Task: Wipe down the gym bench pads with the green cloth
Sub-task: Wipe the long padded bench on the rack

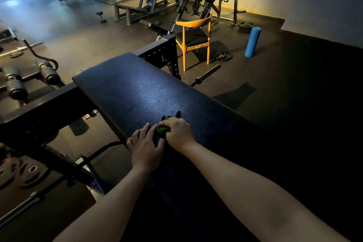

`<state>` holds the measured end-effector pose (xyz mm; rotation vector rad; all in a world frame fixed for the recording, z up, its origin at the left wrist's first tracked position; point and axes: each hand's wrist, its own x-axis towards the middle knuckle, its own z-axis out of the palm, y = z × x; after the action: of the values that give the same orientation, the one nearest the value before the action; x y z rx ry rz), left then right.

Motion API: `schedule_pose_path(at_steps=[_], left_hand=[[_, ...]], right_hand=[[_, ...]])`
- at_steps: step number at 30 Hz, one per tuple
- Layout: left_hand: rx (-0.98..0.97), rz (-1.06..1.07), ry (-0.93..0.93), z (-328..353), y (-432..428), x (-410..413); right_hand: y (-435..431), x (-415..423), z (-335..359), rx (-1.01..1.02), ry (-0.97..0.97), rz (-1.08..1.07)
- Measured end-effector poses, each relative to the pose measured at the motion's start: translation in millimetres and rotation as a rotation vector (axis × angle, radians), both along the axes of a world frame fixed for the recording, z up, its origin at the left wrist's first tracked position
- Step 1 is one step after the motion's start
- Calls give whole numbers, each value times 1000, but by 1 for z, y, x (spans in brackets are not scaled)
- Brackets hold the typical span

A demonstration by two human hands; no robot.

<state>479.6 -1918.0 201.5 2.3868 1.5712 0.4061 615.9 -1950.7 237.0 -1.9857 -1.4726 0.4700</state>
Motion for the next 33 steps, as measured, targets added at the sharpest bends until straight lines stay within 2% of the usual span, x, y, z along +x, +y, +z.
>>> schedule_pose_path(at_steps=[3, 5, 7, 11, 13, 16, 22, 28, 31, 33], left_hand=[[5, -12, -8, 1, 0, -1], [10, -5, -6, 1, 0, -2], [14, 4, -13, 2, 0, -1], [26, 9, -38, 1, 0, -1], [24, 5, -51, 1, 0, 0], [11, -2, -61, 2, 0, 1], [6, -15, -69, 1, 1, -3], [-20, -54, -98, -2, 4, -5], [-42, -129, -115, -2, 7, -11], [-72, -185, -175, 0, 11, -19]], right_hand=[[-1, 8, 3, 69, 25, 76], [0, 26, 4, 171, -2, -32], [2, 51, 8, 186, -63, -214], [-5, 82, 5, -122, -117, -343], [-9, 79, 2, -179, -154, -328], [-6, 61, 5, -126, -126, -315], [-2, 1, 3, -47, -97, -141], [-6, 5, 16, 28, -49, -11], [5, 29, 15, 102, -136, -282], [12, 36, 11, 20, -144, -401]])
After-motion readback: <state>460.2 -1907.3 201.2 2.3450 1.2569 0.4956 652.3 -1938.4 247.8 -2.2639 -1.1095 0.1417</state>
